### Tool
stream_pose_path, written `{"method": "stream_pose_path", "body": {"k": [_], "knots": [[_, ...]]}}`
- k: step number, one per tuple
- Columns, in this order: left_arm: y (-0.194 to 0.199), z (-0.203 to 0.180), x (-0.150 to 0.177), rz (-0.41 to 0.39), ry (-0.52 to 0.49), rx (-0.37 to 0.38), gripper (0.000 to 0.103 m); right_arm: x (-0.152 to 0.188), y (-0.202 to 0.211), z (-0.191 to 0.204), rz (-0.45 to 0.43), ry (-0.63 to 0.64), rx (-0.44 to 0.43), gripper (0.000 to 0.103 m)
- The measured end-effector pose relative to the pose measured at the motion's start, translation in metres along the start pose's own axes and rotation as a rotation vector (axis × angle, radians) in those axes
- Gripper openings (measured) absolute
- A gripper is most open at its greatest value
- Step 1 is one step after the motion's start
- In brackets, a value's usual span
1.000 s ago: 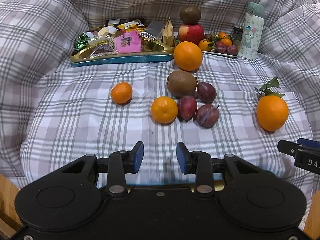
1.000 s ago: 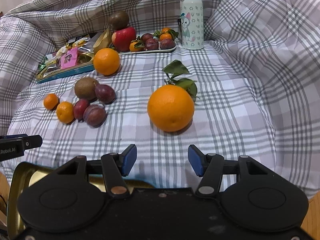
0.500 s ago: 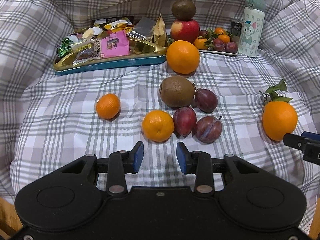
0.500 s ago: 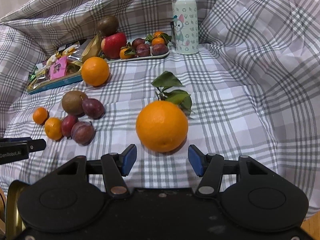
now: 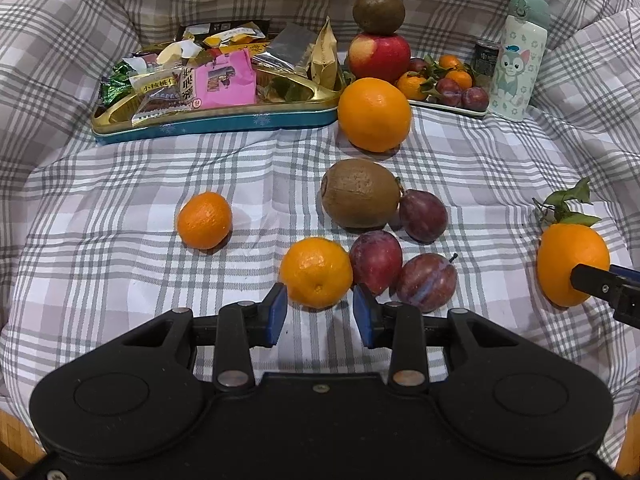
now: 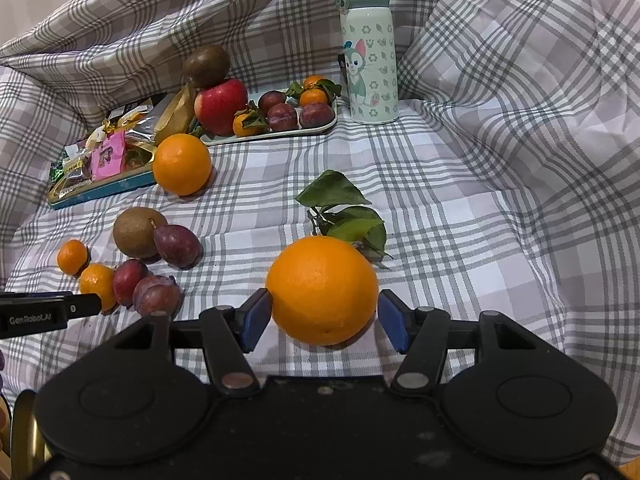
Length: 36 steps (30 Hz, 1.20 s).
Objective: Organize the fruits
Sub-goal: 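Move both grippers toward the fruit, right gripper toward the large leafy orange, then grasp the large leafy orange with the right gripper while the left closes on a mandarin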
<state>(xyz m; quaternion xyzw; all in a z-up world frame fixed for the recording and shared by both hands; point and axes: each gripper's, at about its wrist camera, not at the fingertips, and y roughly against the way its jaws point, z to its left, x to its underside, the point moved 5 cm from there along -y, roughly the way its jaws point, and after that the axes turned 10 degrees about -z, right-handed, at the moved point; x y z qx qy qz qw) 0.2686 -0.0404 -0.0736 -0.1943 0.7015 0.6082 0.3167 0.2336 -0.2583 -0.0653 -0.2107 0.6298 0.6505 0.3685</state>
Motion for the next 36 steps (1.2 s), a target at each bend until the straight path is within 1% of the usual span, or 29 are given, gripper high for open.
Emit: {"method": "stream_pose_path", "body": {"k": [5, 15, 22, 24, 28, 36], "knots": [[-0.007, 0.0, -0.002, 0.002, 0.004, -0.007, 0.045, 0.0, -0.006, 0.001, 0.003, -0.004, -0.01, 0.065], [-0.013, 0.0, -0.007, -0.015, -0.006, -0.012, 0.046, 0.001, -0.023, 0.002, 0.014, 0.014, -0.003, 0.073], [-0.017, 0.001, -0.01, -0.028, -0.006, -0.011, 0.047, 0.004, -0.037, 0.003, 0.027, 0.024, 0.0, 0.074], [-0.018, 0.001, -0.01, -0.028, -0.007, -0.014, 0.05, 0.005, -0.04, 0.003, 0.031, 0.024, 0.001, 0.074], [-0.021, 0.002, -0.012, -0.034, -0.003, -0.014, 0.051, 0.006, -0.045, 0.003, 0.041, 0.025, 0.004, 0.074], [-0.025, 0.007, -0.016, -0.029, 0.033, -0.006, 0.052, 0.009, -0.049, 0.002, 0.047, 0.029, 0.004, 0.073]]}}
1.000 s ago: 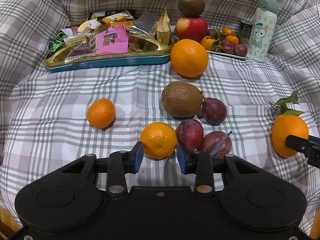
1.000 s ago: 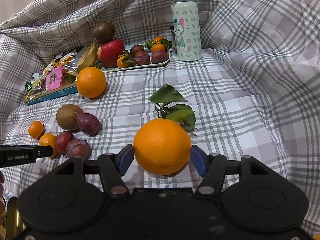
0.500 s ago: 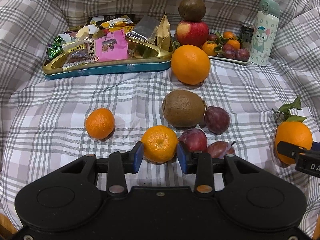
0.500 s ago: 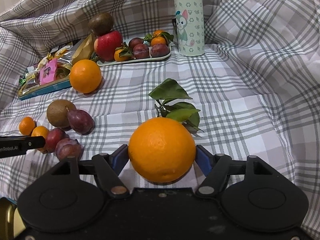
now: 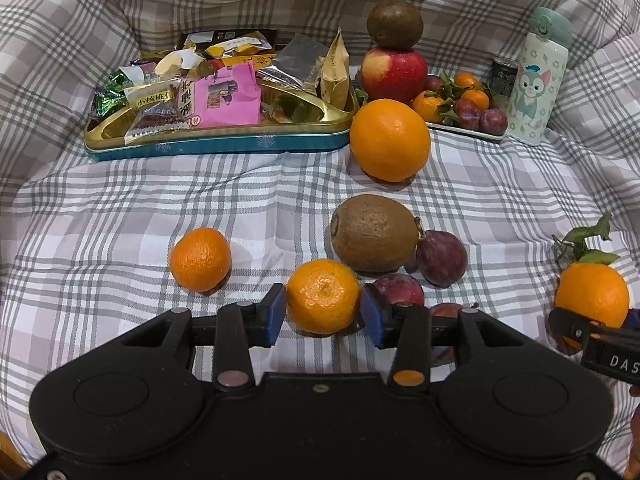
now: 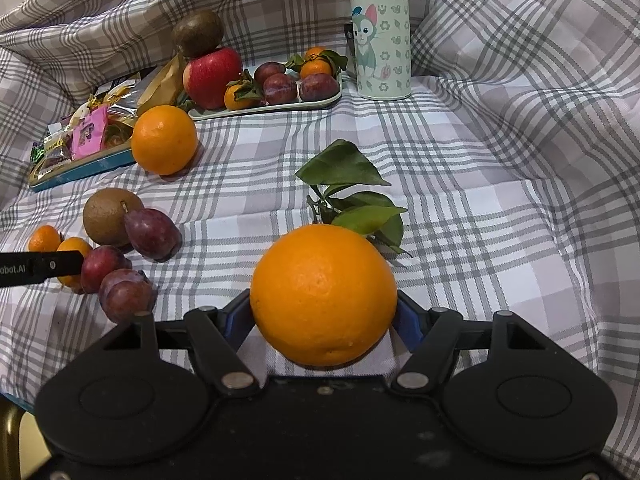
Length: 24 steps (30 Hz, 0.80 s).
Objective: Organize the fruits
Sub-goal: 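Grasp the large leafy orange with the right gripper while the left closes on a mandarin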
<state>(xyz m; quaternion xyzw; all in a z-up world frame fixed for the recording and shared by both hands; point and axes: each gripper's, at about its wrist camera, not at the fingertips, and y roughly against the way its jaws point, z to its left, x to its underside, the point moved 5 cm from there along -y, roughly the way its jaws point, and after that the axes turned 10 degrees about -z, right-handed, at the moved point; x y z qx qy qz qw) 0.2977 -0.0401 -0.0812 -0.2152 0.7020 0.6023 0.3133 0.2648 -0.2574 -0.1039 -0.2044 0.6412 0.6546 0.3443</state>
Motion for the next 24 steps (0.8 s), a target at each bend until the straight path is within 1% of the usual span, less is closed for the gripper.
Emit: {"method": "stream_pose_path", "body": {"k": [4, 7, 11, 18, 21, 24], "knots": [[0.0, 0.005, -0.001, 0.006, 0.045, 0.007, 0.052, 0.001, 0.001, 0.001, -0.012, 0.016, -0.003, 0.073], [0.001, 0.007, -0.002, -0.002, 0.055, 0.0, 0.053, 0.003, 0.003, 0.002, -0.019, 0.031, -0.002, 0.073], [-0.002, 0.005, -0.003, -0.001, 0.048, -0.007, 0.053, 0.003, 0.003, 0.003, -0.02, 0.036, -0.001, 0.073], [-0.011, 0.0, -0.002, 0.002, -0.001, -0.065, 0.054, 0.003, 0.003, 0.003, -0.02, 0.035, -0.003, 0.073], [-0.015, 0.002, -0.001, 0.011, 0.004, -0.063, 0.053, 0.004, 0.003, 0.002, -0.018, 0.028, -0.005, 0.073], [-0.014, 0.001, -0.001, 0.002, 0.001, -0.062, 0.051, 0.003, 0.003, 0.002, -0.016, 0.024, -0.007, 0.073]]}}
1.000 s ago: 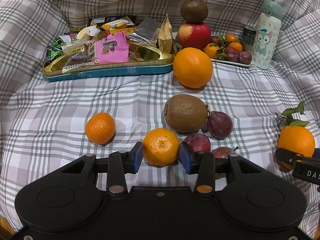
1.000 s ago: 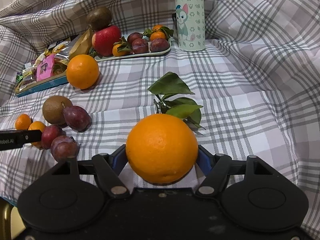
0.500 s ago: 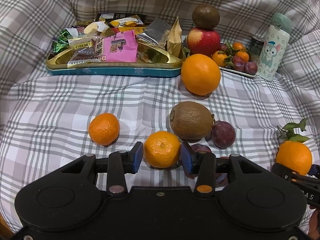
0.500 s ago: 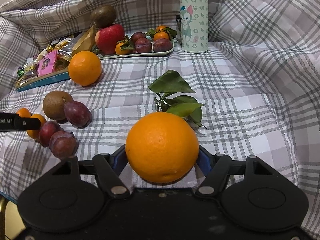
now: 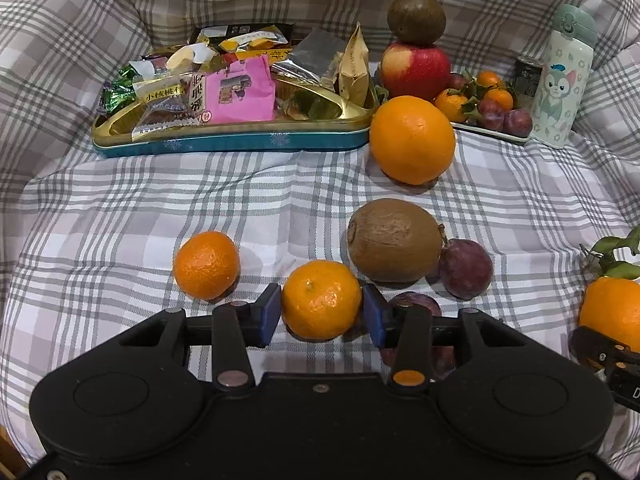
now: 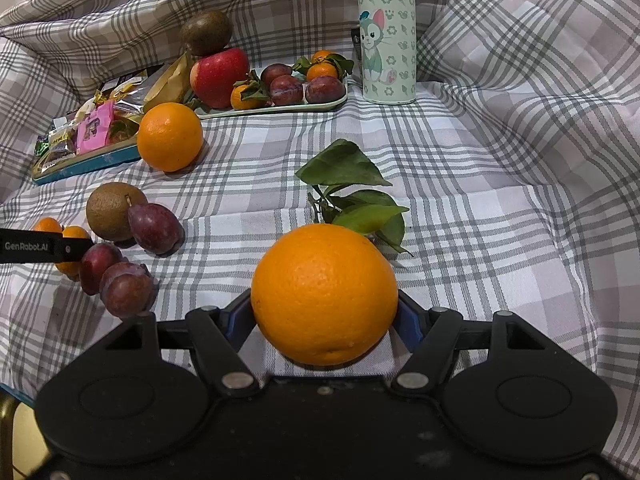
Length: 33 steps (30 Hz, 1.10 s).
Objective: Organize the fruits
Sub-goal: 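Grasp the large leafy orange with the right gripper while the left closes on a mandarin, then carry the orange over the gold tray with the right gripper while the left carries the mandarin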
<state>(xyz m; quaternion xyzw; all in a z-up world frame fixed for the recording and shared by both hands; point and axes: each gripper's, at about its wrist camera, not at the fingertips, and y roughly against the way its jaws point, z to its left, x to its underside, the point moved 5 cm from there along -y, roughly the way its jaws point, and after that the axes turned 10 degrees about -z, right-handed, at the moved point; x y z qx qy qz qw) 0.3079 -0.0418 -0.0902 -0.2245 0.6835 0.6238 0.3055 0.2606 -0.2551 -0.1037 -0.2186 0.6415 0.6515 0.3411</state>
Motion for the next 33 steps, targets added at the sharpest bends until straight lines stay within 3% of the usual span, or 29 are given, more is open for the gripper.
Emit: {"method": "stream_pose_path", "body": {"k": [13, 23, 33], "knots": [[0.027, 0.001, 0.005, -0.008, 0.006, 0.041, 0.05, 0.008, 0.014, 0.005, 0.017, -0.018, -0.009, 0.072], [0.06, 0.008, 0.014, -0.024, 0.0, 0.057, 0.05, 0.02, 0.032, 0.024, 0.053, -0.039, -0.08, 0.072], [0.104, 0.017, 0.031, -0.052, 0.0, 0.054, 0.05, 0.028, 0.072, 0.053, 0.031, -0.007, -0.164, 0.072]]}}
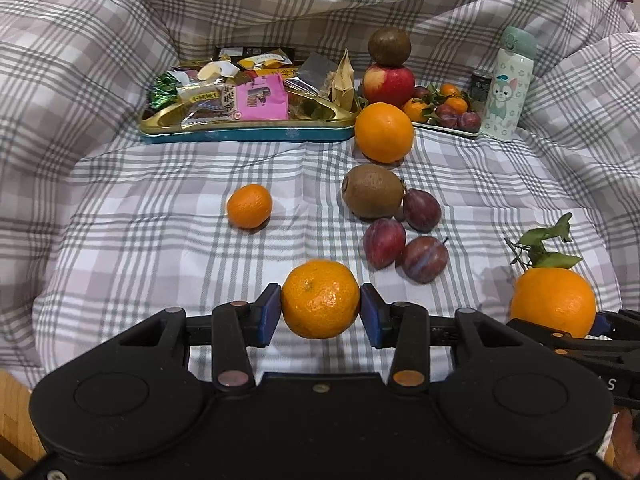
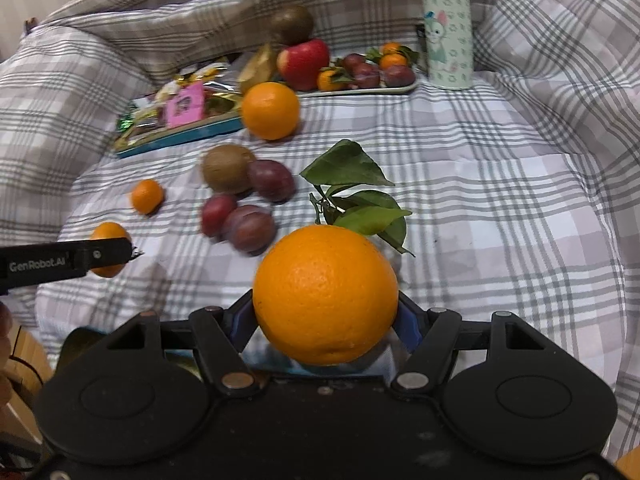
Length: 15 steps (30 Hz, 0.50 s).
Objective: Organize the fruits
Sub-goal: 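Carry the orange over the gold tray with the right gripper while the left carries the mandarin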
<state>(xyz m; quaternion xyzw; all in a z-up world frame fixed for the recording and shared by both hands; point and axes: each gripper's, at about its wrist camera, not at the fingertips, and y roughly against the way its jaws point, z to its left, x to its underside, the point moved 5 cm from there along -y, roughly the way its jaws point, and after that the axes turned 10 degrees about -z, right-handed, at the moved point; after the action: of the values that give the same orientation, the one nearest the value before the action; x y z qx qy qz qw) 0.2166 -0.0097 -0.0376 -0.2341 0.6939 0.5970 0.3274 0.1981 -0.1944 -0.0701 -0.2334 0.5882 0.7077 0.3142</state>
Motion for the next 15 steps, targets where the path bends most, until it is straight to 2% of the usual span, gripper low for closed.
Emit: {"method": "stream_pose_path", "body": {"k": [7, 15], "knots": [[0.031, 0.001, 0.018, -0.011, 0.003, -0.007, 0.05, 0.013, 0.037, 0.023, -0.019, 0.046, -0.063, 0.072], [0.059, -0.001, 0.047, -0.001, 0.023, -0.015, 0.05, 0.045, 0.076, 0.041, -0.01, 0.099, -0.123, 0.072]]}}
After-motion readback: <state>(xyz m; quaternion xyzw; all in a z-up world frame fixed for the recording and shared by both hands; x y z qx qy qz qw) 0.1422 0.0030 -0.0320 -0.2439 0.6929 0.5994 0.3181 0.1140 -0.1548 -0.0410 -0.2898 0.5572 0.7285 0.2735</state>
